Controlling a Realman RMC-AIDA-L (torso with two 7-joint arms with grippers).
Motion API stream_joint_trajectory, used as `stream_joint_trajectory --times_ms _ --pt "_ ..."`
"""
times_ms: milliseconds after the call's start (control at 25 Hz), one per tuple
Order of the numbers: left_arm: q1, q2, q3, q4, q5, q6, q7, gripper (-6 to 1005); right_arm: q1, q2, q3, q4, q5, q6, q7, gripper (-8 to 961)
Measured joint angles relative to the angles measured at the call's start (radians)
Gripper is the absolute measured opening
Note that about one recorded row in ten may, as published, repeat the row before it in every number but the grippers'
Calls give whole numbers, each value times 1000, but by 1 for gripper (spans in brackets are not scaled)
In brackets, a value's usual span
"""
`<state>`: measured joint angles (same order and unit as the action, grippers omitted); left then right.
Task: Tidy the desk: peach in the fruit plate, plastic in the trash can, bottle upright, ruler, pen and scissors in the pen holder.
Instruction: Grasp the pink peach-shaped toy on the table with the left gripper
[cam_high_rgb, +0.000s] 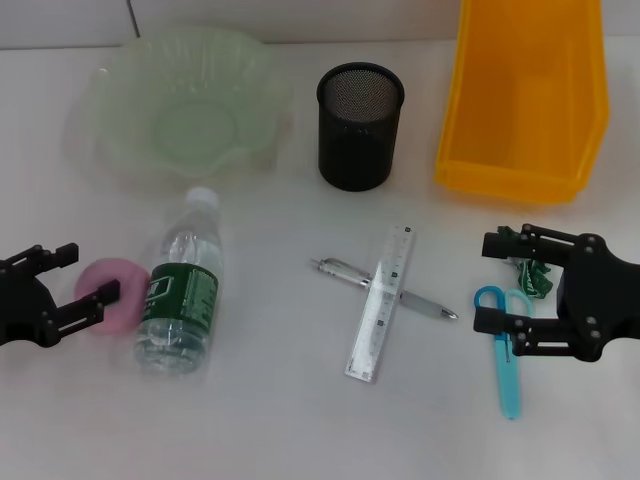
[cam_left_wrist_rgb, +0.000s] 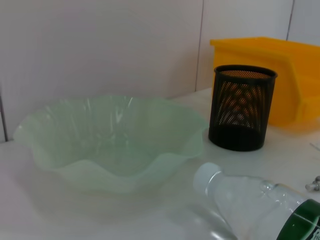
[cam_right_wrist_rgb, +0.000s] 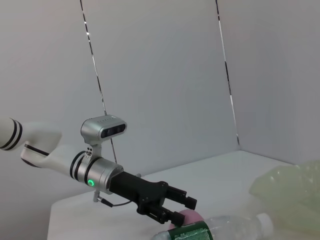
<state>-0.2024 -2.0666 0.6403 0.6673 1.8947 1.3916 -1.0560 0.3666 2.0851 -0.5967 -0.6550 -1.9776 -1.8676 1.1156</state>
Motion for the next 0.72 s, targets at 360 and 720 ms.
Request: stream_joint_trajectory --times_ms 360,720 --pt "1 -2 12 12 10 -45 14 575 -7 -1 0 8 0 1 3 834" --pt "-11 -3 13 10 14 -16 21 286 -4 -2 4 8 1 1 4 834"
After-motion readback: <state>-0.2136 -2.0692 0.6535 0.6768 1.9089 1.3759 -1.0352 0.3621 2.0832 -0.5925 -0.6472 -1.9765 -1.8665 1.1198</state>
